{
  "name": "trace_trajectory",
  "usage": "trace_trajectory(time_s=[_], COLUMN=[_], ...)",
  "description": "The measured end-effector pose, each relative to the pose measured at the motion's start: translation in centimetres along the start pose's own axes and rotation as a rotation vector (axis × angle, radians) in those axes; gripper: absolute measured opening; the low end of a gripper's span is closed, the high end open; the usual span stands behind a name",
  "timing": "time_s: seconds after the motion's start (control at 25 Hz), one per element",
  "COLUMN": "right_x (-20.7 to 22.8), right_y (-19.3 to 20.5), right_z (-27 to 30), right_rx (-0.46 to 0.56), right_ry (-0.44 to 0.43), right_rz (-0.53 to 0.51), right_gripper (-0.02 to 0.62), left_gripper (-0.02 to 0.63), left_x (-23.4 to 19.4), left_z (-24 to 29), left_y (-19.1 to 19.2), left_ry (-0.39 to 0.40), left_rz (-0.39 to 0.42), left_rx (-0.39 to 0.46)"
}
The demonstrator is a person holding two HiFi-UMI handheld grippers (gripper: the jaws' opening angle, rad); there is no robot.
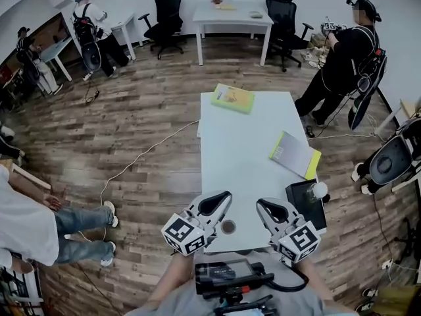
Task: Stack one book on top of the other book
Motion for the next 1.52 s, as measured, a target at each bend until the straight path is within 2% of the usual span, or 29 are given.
trace_trajectory(time_s=[0.36, 0.56, 0.92, 1.28, 1.52], right_x=[2.6, 5.5, 8.7, 9.2, 10.9], right_y=[-1.3, -4.8, -8.0, -10.0, -10.1], right_z=[3.7, 5.3, 7.0, 9.8, 12.8], right_rx=[0.014, 0.093, 0.124, 0.141, 0.136], right_ry=[-0.036, -0.010, -0.002, -0.022, -0.010], right_rz=[0.004, -0.007, -0.057, -0.085, -0.025], right_gripper=[0.031, 0.031, 0.031, 0.032, 0.034], left_gripper=[0.032, 0.031, 0.032, 0.032, 0.032], left_x=[-3.0, -4.6, -7.1, -9.2, -12.1], left_z=[0.7, 1.5, 3.2, 4.7, 5.2], left_y=[-0.6, -3.2, -8.8, -11.0, -10.7], left_ry=[-0.034, -0.036, -0.012, 0.009, 0.012], left_rz=[-0.003, 0.039, 0.165, 0.248, 0.238], left_rx=[0.004, 0.001, -0.004, -0.066, -0.096])
Point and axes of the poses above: the fingertips, and each gripper's own axes: z forward along the fingers, x to its right, y out of its underside, the point moved 1 cm from there along -z, backward along the fingers, and after that the axes turned 15 degrees about y, right-handed, at the moved point
